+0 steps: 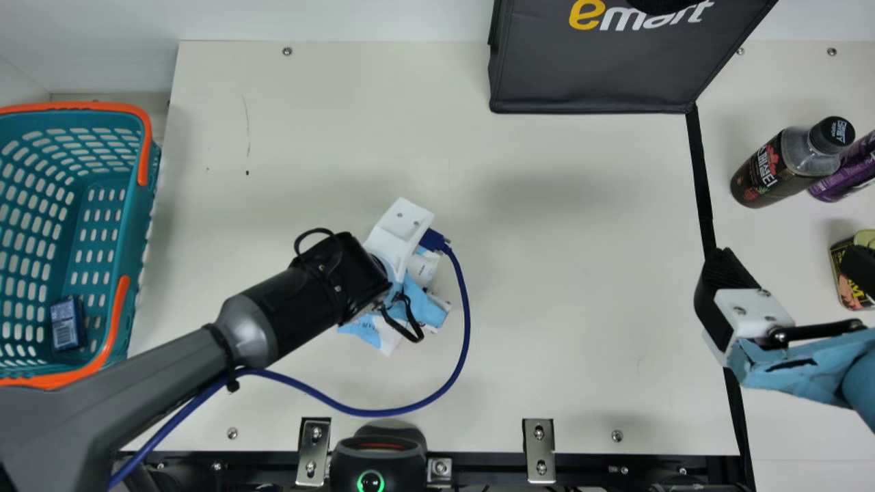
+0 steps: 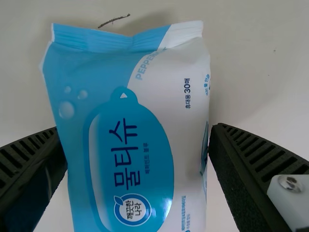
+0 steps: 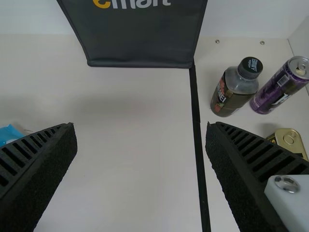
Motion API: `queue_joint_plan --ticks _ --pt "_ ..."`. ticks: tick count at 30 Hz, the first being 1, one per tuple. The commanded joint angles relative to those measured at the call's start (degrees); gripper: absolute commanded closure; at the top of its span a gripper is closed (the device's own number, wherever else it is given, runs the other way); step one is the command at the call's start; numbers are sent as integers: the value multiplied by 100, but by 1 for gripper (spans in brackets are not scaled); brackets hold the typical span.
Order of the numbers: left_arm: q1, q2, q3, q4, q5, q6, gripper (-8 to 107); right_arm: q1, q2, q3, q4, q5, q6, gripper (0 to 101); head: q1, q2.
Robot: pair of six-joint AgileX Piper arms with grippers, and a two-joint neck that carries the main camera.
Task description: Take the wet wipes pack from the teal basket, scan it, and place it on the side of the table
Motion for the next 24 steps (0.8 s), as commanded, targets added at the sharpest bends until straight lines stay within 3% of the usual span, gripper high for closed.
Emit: queue_joint_plan --ticks 1,15,24 --pt "4 37 -8 -2 -10 -2 16 0 0 0 0 0 0 6 -166 9" --pt "-24 65 57 123 -112 110 107 0 0 0 0 0 0 6 -166 9" --pt "-102 -103 141 257 -319 282 107 0 0 0 0 0 0 6 -166 9"
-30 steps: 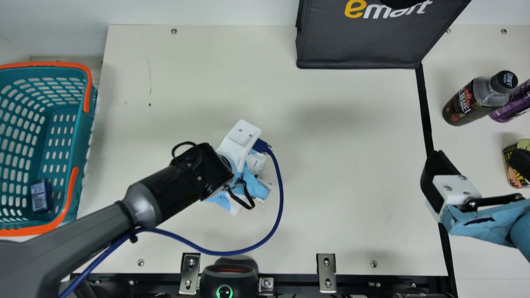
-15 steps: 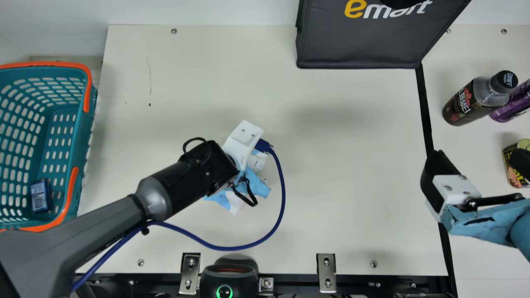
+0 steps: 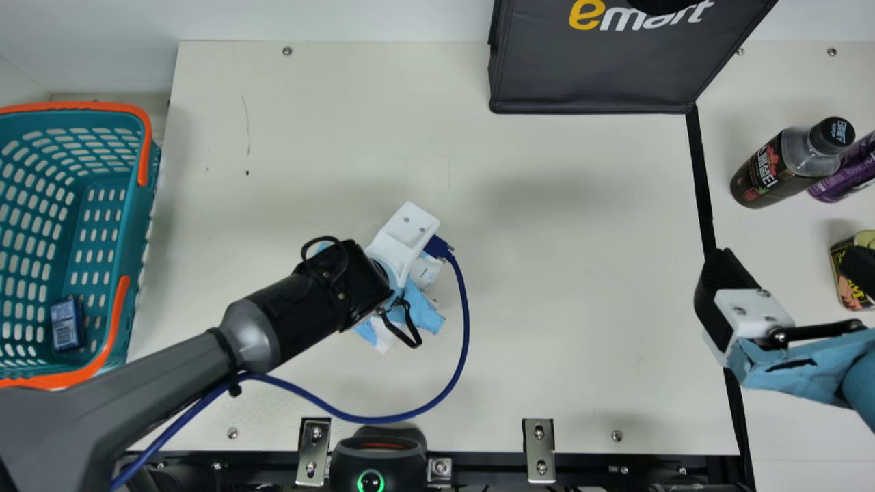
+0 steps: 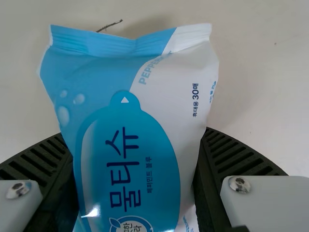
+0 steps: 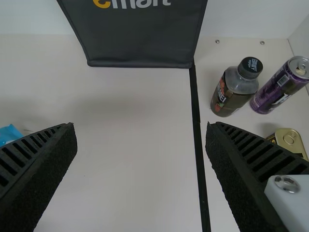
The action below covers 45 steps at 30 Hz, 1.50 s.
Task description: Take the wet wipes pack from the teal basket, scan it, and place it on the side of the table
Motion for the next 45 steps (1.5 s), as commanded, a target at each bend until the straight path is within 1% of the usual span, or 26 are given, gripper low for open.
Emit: queue_joint_plan --ticks 1,7,13,19,24,29,35,45 --pt "-14 -60 19 52 -94 34 107 0 0 0 0 0 0 6 -166 9" --pt "-50 -258 132 139 -426 150 107 0 0 0 0 0 0 6 -166 9" --pt "-52 -441 303 39 -908 462 107 0 0 0 0 0 0 6 -166 9" --pt "8 -543 482 -344 -1376 1100 107 0 0 0 0 0 0 6 -166 9" --pt "79 -582 585 -930 -1674 1916 107 0 0 0 0 0 0 6 -166 9" --pt "189 -590 610 -1549 -1800 2722 107 0 0 0 0 0 0 6 -166 9" --pt "348 -573 622 -2187 -1825 3598 107 0 0 0 0 0 0 6 -166 9" --pt "583 -569 737 -3038 -1776 4836 107 0 0 0 0 0 0 6 -166 9"
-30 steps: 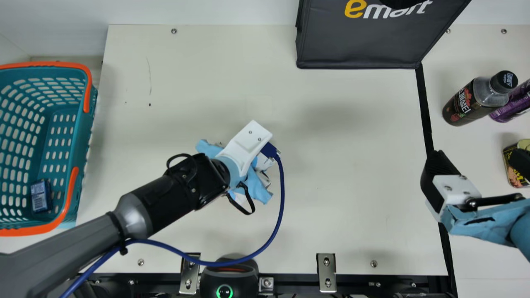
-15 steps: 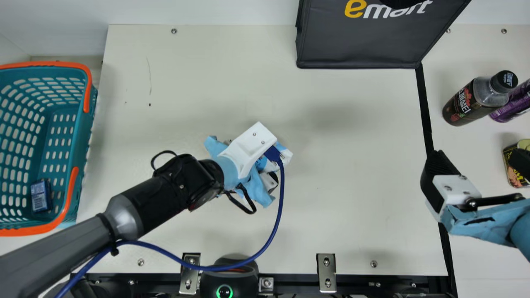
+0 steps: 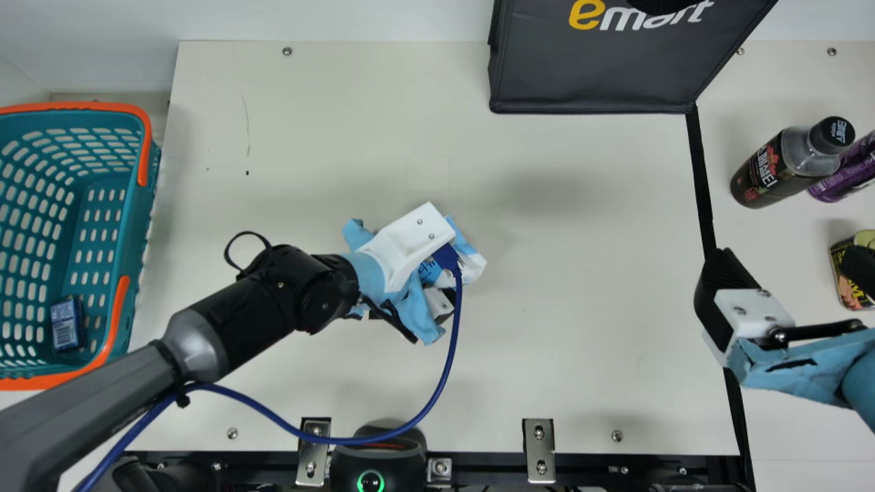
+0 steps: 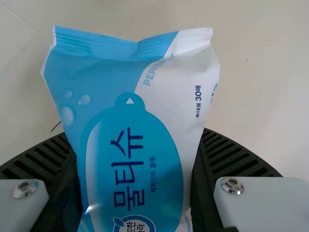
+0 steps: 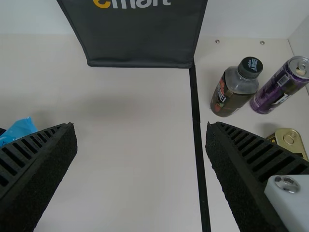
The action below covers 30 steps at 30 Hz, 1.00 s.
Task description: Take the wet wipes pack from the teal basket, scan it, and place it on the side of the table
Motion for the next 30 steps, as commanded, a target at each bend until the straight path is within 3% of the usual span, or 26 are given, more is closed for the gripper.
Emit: queue_joint_plan --ticks 1,19,30 --pt "37 2 18 -185 30 352 107 0 0 0 0 0 0 6 -166 9" --pt "500 100 -49 -1541 675 1658 107 0 0 0 0 0 0 6 -166 9" --pt "482 138 -36 -1220 600 1640 107 0 0 0 0 0 0 6 -166 9"
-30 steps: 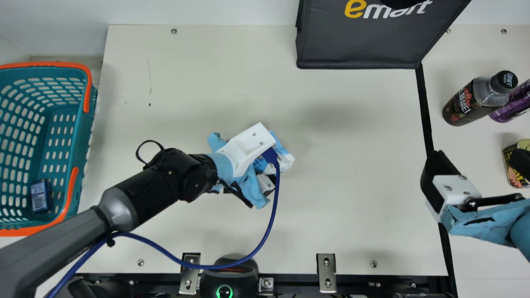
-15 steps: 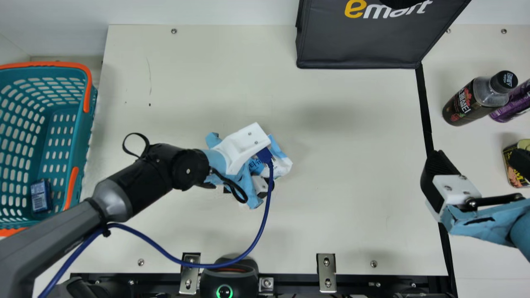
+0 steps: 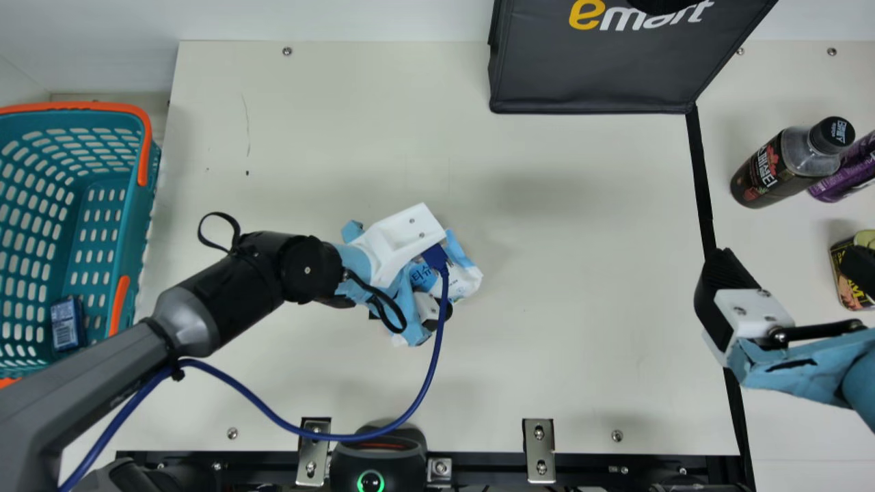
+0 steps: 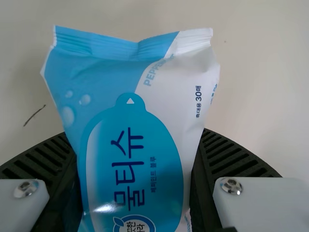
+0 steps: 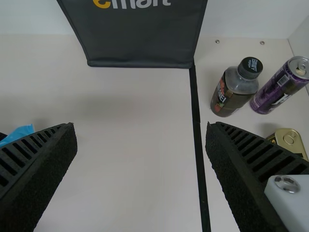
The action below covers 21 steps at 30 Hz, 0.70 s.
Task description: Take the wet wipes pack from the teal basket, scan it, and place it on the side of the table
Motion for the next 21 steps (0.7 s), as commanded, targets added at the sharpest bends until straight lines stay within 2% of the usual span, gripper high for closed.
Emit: queue_joint_plan --ticks 1,12,21 --pt "-29 -6 7 184 -79 -74 107 0 0 0 0 0 0 6 -166 9" --pt "-194 -27 19 1302 -480 -623 107 0 0 0 0 0 0 6 -166 9" --pt "-339 -1 40 1979 -571 -981 107 0 0 0 0 0 0 6 -166 9"
